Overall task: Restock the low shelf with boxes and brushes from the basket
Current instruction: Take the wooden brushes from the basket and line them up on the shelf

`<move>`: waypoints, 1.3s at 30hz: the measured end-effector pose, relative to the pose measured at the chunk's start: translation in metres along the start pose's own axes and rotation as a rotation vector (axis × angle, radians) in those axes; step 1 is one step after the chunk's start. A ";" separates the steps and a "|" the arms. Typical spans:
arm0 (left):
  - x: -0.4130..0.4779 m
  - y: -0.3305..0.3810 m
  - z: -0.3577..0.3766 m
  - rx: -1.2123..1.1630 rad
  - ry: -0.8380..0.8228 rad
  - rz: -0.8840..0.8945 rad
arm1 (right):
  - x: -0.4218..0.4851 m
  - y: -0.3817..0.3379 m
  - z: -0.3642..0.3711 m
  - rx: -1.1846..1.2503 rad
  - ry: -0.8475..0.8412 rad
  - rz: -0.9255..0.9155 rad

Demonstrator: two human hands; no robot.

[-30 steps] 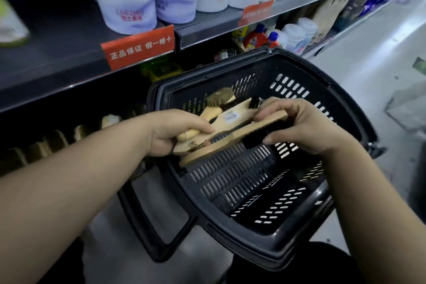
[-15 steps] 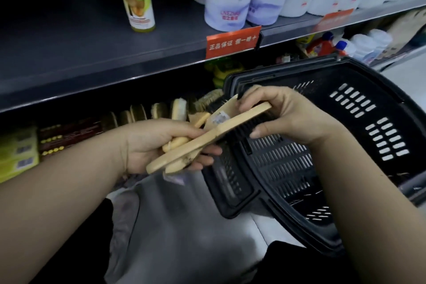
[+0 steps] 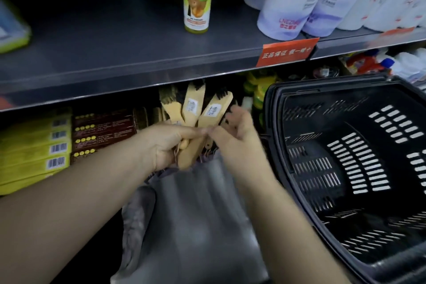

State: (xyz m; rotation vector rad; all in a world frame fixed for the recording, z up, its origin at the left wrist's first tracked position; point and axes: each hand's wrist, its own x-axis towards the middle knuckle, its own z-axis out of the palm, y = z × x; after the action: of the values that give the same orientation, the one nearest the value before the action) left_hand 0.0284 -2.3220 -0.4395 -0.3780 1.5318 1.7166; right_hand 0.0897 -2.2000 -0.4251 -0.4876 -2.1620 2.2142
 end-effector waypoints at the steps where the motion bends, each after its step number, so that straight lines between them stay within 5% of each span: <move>1: 0.003 -0.001 -0.002 -0.010 0.046 -0.012 | -0.003 0.010 0.014 0.055 -0.011 0.049; 12: 0.036 -0.030 -0.016 -0.079 0.446 -0.124 | 0.022 0.078 0.064 0.197 0.183 0.407; 26: 0.092 0.012 -0.018 0.159 0.405 -0.040 | 0.073 0.110 -0.014 0.043 0.458 0.375; 34: 0.119 -0.008 -0.022 -0.094 0.355 0.043 | 0.141 0.151 -0.021 -0.080 0.482 0.373; 39: 0.125 -0.039 -0.022 -0.130 0.291 0.042 | 0.162 0.176 -0.017 -0.316 0.400 0.200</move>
State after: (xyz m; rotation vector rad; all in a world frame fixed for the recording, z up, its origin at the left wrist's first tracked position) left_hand -0.0308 -2.3001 -0.5563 -0.6929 1.6444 1.8614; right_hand -0.0236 -2.1562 -0.6319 -1.0941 -2.3146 1.6552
